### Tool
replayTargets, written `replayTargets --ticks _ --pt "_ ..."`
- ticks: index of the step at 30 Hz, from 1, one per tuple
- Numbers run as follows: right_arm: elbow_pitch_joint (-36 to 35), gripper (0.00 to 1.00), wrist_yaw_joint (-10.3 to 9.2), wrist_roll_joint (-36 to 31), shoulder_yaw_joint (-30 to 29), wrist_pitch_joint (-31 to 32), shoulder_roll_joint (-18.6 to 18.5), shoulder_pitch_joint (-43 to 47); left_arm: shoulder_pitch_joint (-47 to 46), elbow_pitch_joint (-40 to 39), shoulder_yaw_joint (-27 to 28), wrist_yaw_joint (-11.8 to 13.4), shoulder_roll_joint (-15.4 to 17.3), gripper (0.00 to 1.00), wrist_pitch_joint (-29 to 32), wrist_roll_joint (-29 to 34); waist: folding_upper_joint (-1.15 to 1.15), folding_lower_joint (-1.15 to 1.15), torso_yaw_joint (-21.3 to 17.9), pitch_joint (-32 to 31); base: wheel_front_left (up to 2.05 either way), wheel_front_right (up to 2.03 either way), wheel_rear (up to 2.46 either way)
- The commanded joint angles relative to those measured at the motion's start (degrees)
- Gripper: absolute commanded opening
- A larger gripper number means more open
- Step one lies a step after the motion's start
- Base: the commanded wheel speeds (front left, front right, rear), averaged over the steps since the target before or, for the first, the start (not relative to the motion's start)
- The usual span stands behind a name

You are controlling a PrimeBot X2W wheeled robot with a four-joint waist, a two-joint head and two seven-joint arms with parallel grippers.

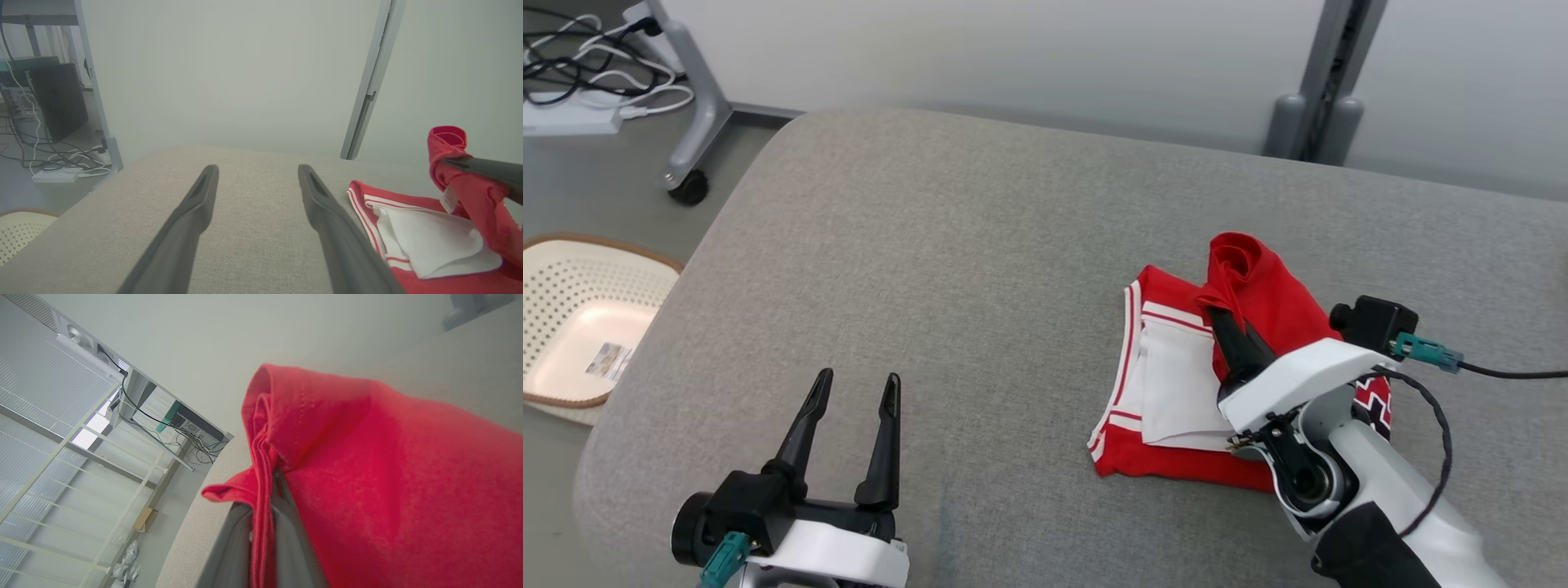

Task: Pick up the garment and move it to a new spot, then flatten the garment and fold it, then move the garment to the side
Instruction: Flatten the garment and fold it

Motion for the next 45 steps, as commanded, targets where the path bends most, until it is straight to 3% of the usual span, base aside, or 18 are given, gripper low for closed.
replayTargets --ticks 1,9,16,17,18,19,28,31,34,45 --pt "0.5 0.00 0.02 -0.2 0.1 -0.4 0.0 -0.8 -0.7 -0.1 0.3 0.1 0.2 1.00 -0.2 0.0 0.00 0.00 0.8 0.7 0.00 0.00 0.00" --pt "11.5 0.00 0.03 0.9 2.5 -0.9 2.2 -4.6 -2.0 0.6 -0.5 -0.2 0.2 1.00 -0.2 -0.5 0.00 0.00 2.7 2.4 0.00 0.00 0.00" --pt "12.6 0.00 0.02 5.7 8.1 -0.8 2.4 -5.1 -2.1 1.5 -1.3 0.2 0.2 1.00 -0.2 -0.7 0.00 0.00 2.8 2.2 0.00 0.00 0.00" --pt "12.8 0.14 0.02 6.4 8.9 -1.1 2.4 -5.3 -2.1 1.6 -1.4 0.3 0.2 1.00 -0.2 -0.6 0.00 0.00 2.7 2.1 0.00 0.00 0.00" --pt "12.9 0.44 0.02 7.1 9.7 -1.3 2.4 -5.4 -2.2 1.6 -1.4 0.3 0.2 1.00 -0.2 -0.5 0.00 0.00 2.6 2.0 0.00 0.00 0.00" --pt "12.7 1.00 0.02 8.1 10.3 -1.6 2.4 -5.5 -2.2 1.7 -1.4 0.3 0.2 1.00 -0.2 -0.4 0.00 0.00 2.4 1.9 0.00 0.00 0.00" --pt "6.2 1.00 0.02 14.4 17.7 -3.5 2.4 -4.9 -1.1 2.2 -0.5 0.2 0.2 1.00 -0.2 0.6 0.00 0.00 -1.0 0.0 0.00 0.00 0.00" --pt "5.4 1.00 0.02 11.5 18.6 -5.7 1.8 -5.5 -0.7 1.8 0.0 0.3 0.2 1.00 -0.2 0.8 0.00 0.00 -3.1 -1.0 0.00 0.00 0.00" --pt "6.1 1.00 0.02 4.3 18.7 -6.9 -0.8 -6.4 -0.1 1.4 0.6 0.5 0.2 1.00 -0.2 -0.3 0.00 0.00 -5.8 -1.7 0.00 0.00 0.00" --pt "-0.5 1.00 0.02 -19.7 -1.9 -7.0 -3.6 1.3 -1.3 1.8 1.3 1.5 0.2 1.00 -0.2 -4.2 0.00 0.00 -14.7 -3.0 0.00 0.00 0.00"
